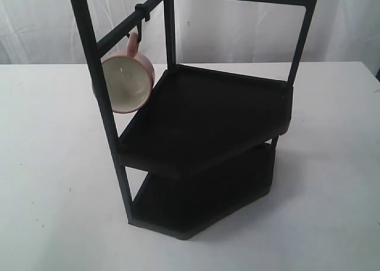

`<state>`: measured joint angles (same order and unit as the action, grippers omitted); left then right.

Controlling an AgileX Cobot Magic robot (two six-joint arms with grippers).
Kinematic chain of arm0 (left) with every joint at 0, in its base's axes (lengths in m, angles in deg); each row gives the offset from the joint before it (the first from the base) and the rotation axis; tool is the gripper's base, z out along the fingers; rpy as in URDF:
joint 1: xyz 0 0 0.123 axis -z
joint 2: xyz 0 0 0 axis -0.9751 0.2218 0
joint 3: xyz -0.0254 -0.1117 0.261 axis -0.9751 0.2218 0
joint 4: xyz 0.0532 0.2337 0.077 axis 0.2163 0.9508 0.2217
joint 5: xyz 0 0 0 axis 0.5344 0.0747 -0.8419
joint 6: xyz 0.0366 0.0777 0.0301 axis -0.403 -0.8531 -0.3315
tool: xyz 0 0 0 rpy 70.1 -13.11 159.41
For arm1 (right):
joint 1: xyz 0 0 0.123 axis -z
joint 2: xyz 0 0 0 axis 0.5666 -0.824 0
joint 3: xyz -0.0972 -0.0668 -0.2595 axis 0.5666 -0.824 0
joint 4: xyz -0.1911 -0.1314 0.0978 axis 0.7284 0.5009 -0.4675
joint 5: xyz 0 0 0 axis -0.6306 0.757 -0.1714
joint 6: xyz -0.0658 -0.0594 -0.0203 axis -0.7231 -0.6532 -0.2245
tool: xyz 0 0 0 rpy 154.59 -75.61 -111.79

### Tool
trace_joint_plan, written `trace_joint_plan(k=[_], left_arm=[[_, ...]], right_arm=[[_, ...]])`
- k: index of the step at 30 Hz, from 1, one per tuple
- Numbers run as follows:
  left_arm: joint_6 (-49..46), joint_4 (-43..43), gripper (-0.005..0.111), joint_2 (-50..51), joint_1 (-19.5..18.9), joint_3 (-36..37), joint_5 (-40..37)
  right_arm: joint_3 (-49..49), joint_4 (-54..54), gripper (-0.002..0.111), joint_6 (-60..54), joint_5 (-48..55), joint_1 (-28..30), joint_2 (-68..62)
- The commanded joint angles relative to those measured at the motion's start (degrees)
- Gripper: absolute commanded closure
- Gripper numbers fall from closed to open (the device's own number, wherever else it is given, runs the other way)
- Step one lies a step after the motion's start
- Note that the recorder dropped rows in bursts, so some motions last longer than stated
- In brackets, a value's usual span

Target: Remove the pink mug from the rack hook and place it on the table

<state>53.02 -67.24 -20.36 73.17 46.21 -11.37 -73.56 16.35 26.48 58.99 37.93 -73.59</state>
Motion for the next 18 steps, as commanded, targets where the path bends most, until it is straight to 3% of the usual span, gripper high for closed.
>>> trace_joint_plan(k=[1,6,11,15,18], left_arm=[[-2.2,6.4,0.107,4.9,6.8,-0.4,2.5],[-2.2,24.0,0.107,13.3,16.9,-0.4,10.0],[-2.2,39.3,0.107,20.6,19.6,-0.4,21.9],[-2.2,38.8,0.107,21.9,19.6,-0.5,32.4],[-2.2,32.7,0.107,21.8,19.5,-0.5,37.0]], right_arm=[[-0.2,0.4,0.108,1.3,-0.5,0.6,0.2],[-0.2,0.4,0.108,1.3,-0.5,0.6,0.2],[-0.2,0.4,0.108,1.3,-0.5,0.6,0.2],[-0.2,0.4,0.108,1.3,-0.5,0.6,0.2],[-0.2,0.4,0.108,1.3,-0.5,0.6,0.2]])
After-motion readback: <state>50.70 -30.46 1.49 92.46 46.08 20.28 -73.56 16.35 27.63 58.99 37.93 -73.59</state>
